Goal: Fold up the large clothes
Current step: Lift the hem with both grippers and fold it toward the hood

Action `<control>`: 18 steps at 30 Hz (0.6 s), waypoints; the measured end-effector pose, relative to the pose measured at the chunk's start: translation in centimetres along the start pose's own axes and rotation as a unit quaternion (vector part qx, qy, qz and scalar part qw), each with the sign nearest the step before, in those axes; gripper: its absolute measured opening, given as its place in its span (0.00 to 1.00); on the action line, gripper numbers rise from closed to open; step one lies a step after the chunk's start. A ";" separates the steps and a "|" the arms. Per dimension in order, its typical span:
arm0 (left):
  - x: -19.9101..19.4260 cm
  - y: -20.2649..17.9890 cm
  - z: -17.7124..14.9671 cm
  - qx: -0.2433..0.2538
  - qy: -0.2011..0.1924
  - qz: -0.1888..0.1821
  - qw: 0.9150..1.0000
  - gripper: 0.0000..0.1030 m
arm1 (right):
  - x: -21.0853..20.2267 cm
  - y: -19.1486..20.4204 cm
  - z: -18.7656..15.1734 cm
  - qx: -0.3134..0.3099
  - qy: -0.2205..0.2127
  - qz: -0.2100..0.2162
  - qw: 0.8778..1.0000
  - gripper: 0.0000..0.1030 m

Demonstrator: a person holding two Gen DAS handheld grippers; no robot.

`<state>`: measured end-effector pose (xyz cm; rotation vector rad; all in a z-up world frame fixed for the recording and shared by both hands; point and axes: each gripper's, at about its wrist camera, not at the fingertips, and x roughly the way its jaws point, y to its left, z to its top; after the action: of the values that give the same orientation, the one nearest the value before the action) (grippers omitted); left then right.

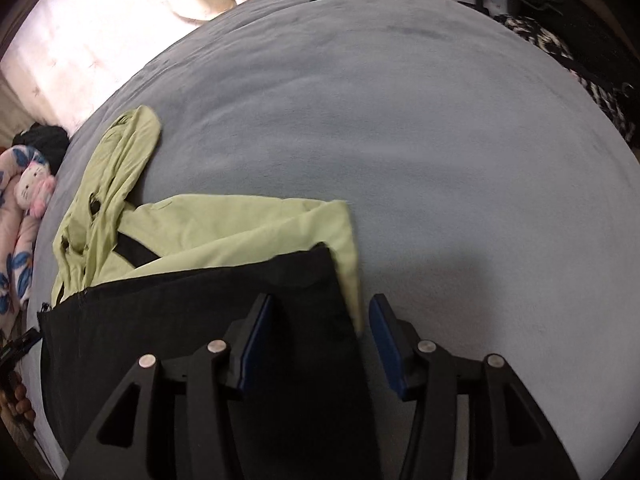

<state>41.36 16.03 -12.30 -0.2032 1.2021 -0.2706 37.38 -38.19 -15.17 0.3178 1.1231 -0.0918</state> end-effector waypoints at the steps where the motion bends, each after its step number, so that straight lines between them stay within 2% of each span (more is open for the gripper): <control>1: 0.7 -0.4 0.1 0.010 0.012 0.016 1.000 0.48 | 0.0 0.4 -0.1 -0.009 -0.001 -0.006 1.000 0.48; 2: 1.0 -0.5 0.0 0.017 0.018 0.023 0.999 0.48 | -0.1 1.0 -0.2 -0.021 -0.006 -0.017 1.000 0.47; 4: 1.8 -0.5 -0.1 0.025 0.025 0.048 0.998 0.48 | -0.2 1.7 -0.6 -0.042 -0.011 -0.039 0.998 0.27; 7: 1.8 -0.5 0.1 0.018 0.014 0.063 0.998 0.48 | -0.3 1.7 -1.1 -0.049 -0.019 -0.058 0.997 0.15; 13: -1.0 0.5 0.2 0.012 -0.050 0.096 0.994 0.48 | -0.9 2.6 -1.7 -0.061 -0.040 -0.089 0.993 0.10; 15: -0.7 1.6 0.2 0.003 -0.039 0.088 0.995 0.48 | -1.1 2.5 -1.8 -0.053 -0.043 -0.088 0.994 0.09; 18: 1.6 1.8 0.7 0.013 0.002 0.071 0.997 0.48 | -0.9 2.5 -1.6 -0.048 -0.039 -0.086 0.994 0.09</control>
<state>42.70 17.26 -14.00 -0.0946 1.2099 -0.1616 36.15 -35.40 -14.47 0.1305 1.0722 -0.2012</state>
